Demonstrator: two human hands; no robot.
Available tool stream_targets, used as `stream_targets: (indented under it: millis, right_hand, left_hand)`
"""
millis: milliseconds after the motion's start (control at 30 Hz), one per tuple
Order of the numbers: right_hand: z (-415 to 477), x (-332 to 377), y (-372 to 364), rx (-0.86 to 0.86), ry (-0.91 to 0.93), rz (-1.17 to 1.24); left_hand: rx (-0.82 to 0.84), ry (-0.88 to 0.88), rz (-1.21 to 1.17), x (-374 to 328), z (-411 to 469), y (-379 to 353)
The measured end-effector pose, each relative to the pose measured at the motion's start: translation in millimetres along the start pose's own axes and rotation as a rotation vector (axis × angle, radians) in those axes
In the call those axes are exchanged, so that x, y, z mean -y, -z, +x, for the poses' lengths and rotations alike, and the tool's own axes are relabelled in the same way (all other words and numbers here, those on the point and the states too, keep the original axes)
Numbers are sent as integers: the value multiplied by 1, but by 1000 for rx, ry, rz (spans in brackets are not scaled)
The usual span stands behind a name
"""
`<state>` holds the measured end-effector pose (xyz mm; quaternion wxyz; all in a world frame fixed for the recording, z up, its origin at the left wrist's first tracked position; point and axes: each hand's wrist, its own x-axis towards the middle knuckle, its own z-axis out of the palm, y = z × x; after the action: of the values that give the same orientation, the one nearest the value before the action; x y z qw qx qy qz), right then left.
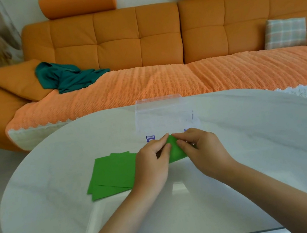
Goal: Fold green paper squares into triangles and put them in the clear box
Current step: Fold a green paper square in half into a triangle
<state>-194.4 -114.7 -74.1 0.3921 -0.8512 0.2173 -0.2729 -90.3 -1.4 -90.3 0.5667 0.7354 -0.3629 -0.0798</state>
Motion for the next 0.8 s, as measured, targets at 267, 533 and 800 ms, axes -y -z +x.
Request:
stream_targets:
  millis: [267, 533, 800]
  right_hand:
    - [4, 3, 8, 86, -51, -92]
    - [6, 5, 12, 117, -68, -132]
    - [13, 4, 13, 156, -235, -3]
  left_hand:
    - [33, -9, 7, 1, 0, 0]
    - [67, -40, 25, -1, 0, 0]
    - [108, 12, 43, 0, 0, 2]
